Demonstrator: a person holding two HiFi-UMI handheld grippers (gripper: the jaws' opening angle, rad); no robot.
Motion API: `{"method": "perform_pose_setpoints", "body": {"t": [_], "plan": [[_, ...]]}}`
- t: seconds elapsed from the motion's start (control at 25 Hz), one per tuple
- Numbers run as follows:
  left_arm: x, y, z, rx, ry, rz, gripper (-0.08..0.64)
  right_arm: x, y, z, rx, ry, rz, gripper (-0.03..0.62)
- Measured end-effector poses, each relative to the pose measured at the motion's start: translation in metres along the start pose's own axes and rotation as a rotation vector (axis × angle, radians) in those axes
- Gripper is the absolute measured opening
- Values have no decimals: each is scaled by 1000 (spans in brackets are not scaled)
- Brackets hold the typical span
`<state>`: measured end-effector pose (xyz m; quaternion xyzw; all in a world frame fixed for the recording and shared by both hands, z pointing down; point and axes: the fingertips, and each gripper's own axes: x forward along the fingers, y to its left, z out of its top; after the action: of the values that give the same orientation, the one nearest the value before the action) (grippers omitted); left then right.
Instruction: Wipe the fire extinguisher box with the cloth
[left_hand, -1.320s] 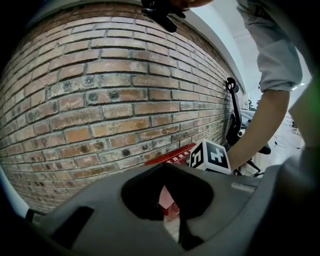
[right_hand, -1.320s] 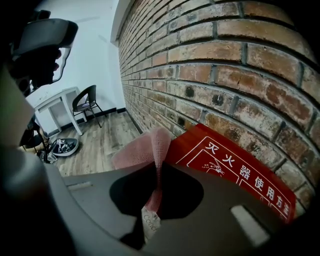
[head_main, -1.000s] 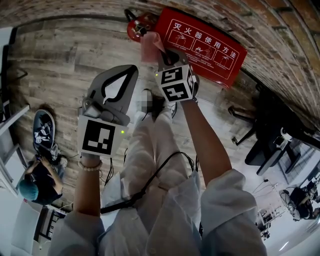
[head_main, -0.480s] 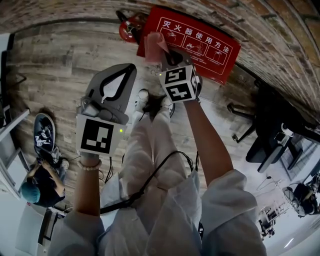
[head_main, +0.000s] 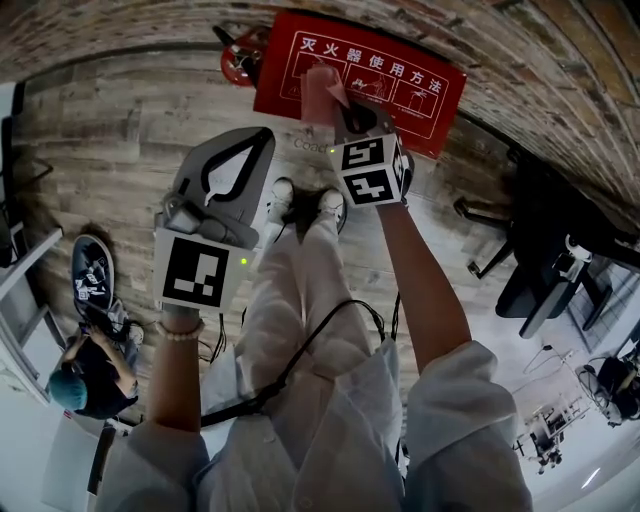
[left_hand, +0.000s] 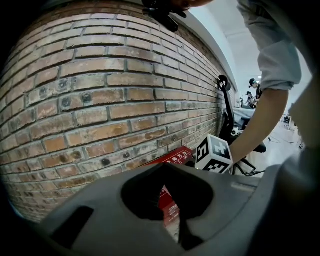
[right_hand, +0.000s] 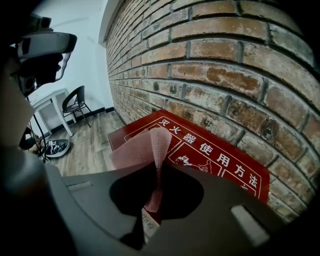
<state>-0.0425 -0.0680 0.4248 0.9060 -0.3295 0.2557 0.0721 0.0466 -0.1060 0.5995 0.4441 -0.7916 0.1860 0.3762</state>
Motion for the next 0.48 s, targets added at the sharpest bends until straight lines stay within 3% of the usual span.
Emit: {"method": "perform_pose_setpoints", "body": {"t": [0.48], "plan": [[18,-29,14,31,-3,-41,-3,-29,-40,-38,38,19,-59,23]]}}
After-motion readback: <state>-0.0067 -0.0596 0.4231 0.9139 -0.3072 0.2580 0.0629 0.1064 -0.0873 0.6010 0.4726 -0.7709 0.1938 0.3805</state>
